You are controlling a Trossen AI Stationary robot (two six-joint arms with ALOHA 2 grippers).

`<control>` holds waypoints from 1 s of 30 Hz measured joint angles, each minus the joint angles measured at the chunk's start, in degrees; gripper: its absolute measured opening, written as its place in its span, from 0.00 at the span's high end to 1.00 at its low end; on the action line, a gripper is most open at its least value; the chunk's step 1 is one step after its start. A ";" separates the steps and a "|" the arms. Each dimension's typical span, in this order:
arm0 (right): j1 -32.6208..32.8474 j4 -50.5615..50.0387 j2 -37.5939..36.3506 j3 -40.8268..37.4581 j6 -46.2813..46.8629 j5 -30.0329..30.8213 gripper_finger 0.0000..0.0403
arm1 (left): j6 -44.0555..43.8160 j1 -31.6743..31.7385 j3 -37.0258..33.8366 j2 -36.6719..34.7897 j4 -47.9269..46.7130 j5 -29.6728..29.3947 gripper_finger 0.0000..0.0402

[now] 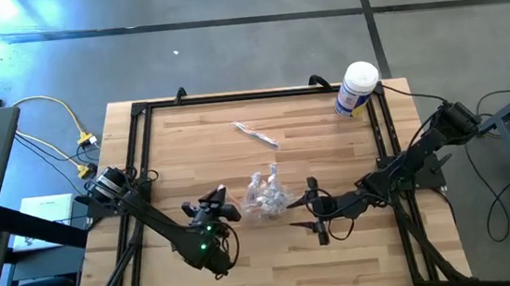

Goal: Pick & Place toothbrushing station
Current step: Put the orange toothbrush into the transparent organizer

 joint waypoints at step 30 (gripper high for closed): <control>0.00 -0.16 -0.04 0.00 -0.24 0.00 0.48 | 21.08 -0.35 0.00 -0.02 20.47 -4.41 0.91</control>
